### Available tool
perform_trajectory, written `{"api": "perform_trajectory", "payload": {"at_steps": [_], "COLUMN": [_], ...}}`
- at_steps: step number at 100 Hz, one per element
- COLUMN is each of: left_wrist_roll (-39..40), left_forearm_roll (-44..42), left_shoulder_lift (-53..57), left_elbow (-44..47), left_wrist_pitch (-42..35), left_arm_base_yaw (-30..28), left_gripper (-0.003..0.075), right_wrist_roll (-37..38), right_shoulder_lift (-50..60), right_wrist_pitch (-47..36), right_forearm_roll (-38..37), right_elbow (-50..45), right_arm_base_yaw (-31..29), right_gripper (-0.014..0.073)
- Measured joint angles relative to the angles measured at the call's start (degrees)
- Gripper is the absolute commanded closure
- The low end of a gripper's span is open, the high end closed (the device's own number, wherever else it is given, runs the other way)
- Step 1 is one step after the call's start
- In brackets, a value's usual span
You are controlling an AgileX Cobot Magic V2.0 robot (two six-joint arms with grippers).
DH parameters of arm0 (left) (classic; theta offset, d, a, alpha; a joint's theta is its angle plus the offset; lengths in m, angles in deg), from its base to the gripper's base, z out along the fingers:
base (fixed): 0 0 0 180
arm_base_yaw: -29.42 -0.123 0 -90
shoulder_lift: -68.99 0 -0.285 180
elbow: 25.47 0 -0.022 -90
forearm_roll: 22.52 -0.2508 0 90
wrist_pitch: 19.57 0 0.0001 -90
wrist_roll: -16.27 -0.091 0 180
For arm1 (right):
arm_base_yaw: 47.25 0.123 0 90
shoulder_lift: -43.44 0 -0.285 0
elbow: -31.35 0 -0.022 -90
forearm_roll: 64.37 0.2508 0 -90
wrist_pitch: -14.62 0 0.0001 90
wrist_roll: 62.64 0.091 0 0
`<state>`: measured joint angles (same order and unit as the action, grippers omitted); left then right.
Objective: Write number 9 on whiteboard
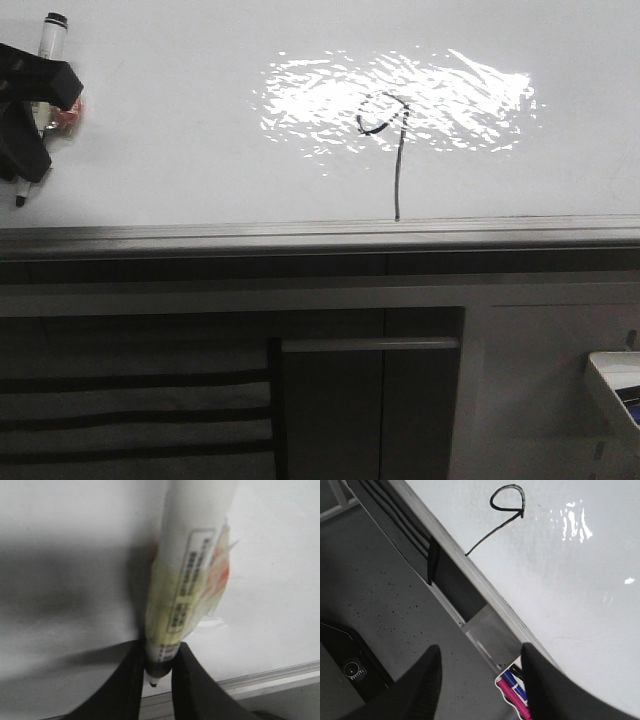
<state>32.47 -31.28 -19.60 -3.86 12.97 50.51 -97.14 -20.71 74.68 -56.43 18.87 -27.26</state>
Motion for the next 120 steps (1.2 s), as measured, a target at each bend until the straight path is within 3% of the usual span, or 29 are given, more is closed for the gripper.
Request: {"api": "perform_trajectory", "payload": {"at_steps": [16, 29, 52, 69, 84, 102, 109, 120], "left_wrist_roll": [0.24, 0.27, -0.86, -5.49, -9.21, -9.74, -9.74, -9.85], "left_forearm_roll": [0.13, -0.44, -0.68, -0.68, -0.96, -0.96, -0.96, -0.96], "left_shoulder_lift": [0.13, 2.12, 6.55, 14.31, 24.50, 37.07, 41.36, 46.29], "left_elbow": [0.00, 0.00, 0.00, 0.11, 3.38, 13.95, 18.46, 24.04], "left_wrist_pitch": [-0.24, -1.07, -1.04, 1.00, 3.44, 1.13, -1.53, -5.96], "left_arm_base_yaw": [-0.22, -0.32, -0.32, -0.32, -0.32, -0.32, -0.32, -0.32], "left_gripper": [0.0454, 0.0379, 0.0387, 0.0387, 0.0387, 0.0389, 0.0420, 0.0543], "right_wrist_roll": [0.00, 0.00, 2.07, 16.03, 24.69, 26.91, 26.97, 27.05], "right_shoulder_lift": [0.00, 0.00, 0.00, 2.16, 8.63, 18.19, 21.04, 24.57], "right_wrist_pitch": [-0.05, -0.05, 0.08, 0.08, -7.41, -21.75, -26.14, -30.75], "right_forearm_roll": [0.00, 0.00, -0.13, -3.78, -4.93, -3.21, -2.50, -1.89], "right_elbow": [0.00, 0.00, 0.00, -1.29, -9.90, -23.23, -26.72, -30.91], "right_arm_base_yaw": [0.00, 0.00, 0.00, -1.72, -5.07, -5.89, -5.89, -5.89], "right_gripper": [0.0281, 0.0281, 0.0281, 0.0281, 0.0282, 0.0288, 0.0345, 0.0525]}}
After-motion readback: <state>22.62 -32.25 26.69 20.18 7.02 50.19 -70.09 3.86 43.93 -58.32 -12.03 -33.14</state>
